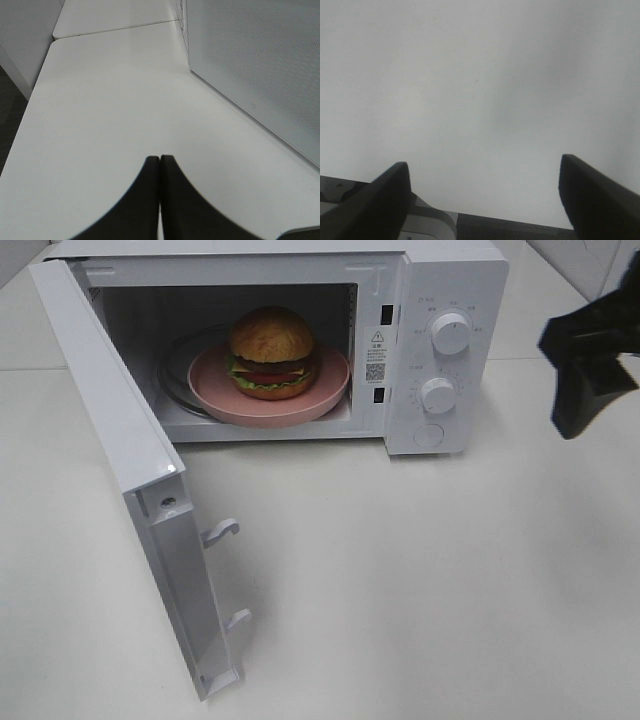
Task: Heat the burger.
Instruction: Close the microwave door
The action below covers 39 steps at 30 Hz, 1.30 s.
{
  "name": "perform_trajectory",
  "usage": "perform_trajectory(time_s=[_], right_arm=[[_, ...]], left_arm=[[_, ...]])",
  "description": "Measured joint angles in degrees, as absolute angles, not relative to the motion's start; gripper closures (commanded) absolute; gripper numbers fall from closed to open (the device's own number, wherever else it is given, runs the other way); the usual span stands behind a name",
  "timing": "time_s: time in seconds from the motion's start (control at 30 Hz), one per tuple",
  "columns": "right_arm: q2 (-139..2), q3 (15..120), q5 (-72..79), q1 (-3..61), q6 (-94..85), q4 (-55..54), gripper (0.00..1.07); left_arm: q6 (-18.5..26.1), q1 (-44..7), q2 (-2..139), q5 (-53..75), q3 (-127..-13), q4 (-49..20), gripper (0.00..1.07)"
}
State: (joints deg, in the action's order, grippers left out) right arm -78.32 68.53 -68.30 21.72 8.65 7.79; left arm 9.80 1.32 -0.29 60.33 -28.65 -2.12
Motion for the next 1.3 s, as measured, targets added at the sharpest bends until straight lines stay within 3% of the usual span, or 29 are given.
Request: perform_trajectory(time_s=[0.47,0.67,1.3], right_arm=[[-55.7,50.8,-68.1,19.4,9.2,9.7,0.31],[-38.3,38.7,-67.1,19.4,9.7,9.7,0.32],[-5.8,29.9,-59.8,19.4,4.9,7.3,0.33]], left_arm=[[9.8,1.3,-0.3,60.3,-28.6,-2.1,1.06],[9.8,1.3,-0.3,60.3,-28.6,-2.1,1.06],[9.8,1.3,-0.3,60.3,-28.6,-2.1,1.06]])
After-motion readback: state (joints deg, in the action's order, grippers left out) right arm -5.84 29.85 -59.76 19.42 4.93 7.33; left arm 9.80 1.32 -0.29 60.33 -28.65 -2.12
